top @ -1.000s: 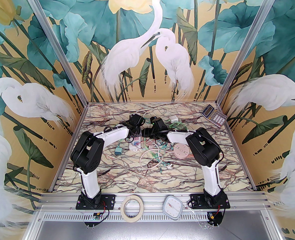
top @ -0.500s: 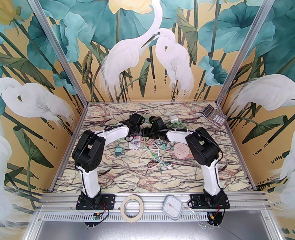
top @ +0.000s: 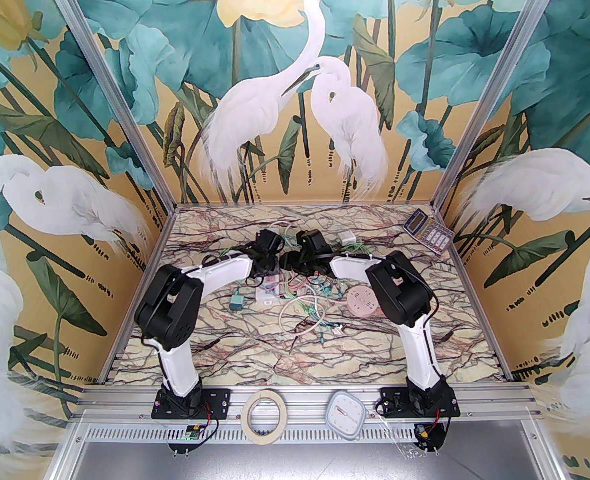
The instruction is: Pull the plug off the socket
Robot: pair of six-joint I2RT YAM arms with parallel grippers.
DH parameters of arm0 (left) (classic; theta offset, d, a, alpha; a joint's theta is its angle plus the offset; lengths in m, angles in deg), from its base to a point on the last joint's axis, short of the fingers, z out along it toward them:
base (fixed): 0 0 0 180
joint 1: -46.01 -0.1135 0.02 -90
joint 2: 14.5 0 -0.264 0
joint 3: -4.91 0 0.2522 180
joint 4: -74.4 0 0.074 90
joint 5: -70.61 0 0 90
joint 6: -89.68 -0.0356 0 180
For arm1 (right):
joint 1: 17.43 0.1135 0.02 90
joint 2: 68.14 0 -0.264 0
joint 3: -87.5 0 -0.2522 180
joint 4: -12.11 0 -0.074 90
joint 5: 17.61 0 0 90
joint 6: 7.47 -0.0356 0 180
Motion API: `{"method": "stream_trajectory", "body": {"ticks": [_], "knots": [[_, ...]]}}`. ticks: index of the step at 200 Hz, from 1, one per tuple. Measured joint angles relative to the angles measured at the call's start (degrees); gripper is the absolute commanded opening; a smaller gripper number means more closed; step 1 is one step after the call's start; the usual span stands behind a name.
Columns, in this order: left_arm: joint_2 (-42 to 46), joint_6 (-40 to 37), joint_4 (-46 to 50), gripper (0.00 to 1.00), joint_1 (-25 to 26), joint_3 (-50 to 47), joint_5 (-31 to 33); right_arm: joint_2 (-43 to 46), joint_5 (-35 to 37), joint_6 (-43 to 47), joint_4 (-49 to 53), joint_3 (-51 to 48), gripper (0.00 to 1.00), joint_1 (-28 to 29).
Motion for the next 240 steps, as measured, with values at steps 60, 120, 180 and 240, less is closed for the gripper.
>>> {"method": "stream_trajectory", "body": {"ticks": [60,120,180,240], "knots": [[2.7,-2.1,0.1,0.11,0.5,-2.5,-2.0,1.4,-1.7,-1.1,-1.0,-2.0,0.59,-3.0],[2.7,-2.1,0.1,0.11,0.5,-2.5,-2.4,-1.9,-3.0,0.5,3.6,6.1,0.57,-1.2],[2.7,-2.1,0.1,0.11,0.5,-2.5,-3.1,-7.9,-3.3,3.8,10.6,15.6,0.53,-0.7],[2.7,-2.1,0.1,0.10,0.5,-2.4,-3.3,-9.3,-1.4,6.4,14.3,17.8,0.44,-0.2]]}}
